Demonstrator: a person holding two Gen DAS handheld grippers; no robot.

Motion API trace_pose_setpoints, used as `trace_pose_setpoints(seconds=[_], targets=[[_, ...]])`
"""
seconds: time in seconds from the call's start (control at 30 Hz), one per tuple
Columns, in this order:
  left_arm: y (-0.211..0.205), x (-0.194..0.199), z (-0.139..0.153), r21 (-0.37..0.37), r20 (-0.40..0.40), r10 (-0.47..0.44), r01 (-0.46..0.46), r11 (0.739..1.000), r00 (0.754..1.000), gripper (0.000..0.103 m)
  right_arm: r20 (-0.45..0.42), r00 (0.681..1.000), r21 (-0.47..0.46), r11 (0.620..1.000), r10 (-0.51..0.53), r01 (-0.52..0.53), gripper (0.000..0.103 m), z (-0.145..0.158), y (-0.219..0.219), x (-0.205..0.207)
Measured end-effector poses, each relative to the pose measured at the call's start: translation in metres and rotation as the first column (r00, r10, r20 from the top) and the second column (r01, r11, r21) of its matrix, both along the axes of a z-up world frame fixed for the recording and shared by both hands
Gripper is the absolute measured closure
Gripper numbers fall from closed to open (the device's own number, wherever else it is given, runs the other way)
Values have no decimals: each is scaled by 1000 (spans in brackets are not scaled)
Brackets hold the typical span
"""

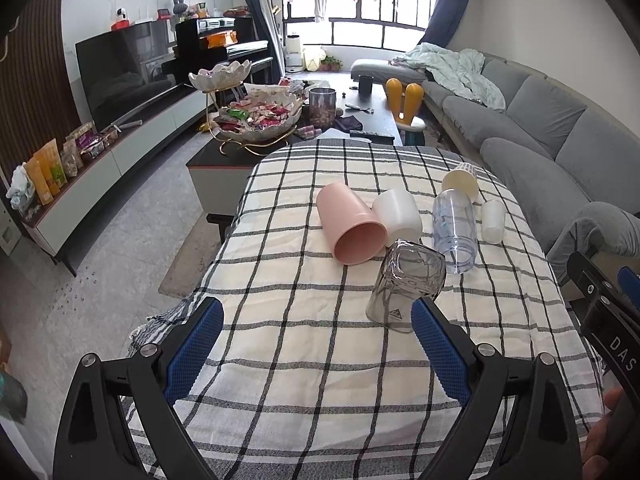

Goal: Flip cup upside down

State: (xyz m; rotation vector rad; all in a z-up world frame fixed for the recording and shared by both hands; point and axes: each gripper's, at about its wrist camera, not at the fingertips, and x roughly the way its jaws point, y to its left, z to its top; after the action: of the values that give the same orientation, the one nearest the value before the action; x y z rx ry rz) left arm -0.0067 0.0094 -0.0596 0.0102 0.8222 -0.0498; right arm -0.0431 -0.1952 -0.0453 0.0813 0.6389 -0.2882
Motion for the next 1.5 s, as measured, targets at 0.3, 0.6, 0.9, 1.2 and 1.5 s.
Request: trace_pose_setpoints(seconds=[0.3, 0.6, 0.9, 1.2, 1.5], targets=[[2, 2, 1, 7, 12, 1, -1, 1000, 1000, 6, 1, 1000, 0, 1000, 2, -2, 12, 1, 1, 0], [3, -2, 5, 19, 51, 5, -6, 1000, 999, 3, 27, 1000, -4, 1000, 14, -14, 12, 3, 4, -1], [1, -4, 7, 28, 68, 9, -10, 1000, 998, 0, 28, 1000, -2, 1000, 15, -15, 11, 3, 2, -1], [1, -4, 8, 35, 74, 15, -18, 999, 997, 0, 28, 999, -2, 1000, 15, -15, 10, 3, 3, -1], [0, -3, 7, 23, 61, 14, -16, 1000, 998, 0, 29, 1000, -3, 1000, 13, -13, 10, 3, 2, -2]])
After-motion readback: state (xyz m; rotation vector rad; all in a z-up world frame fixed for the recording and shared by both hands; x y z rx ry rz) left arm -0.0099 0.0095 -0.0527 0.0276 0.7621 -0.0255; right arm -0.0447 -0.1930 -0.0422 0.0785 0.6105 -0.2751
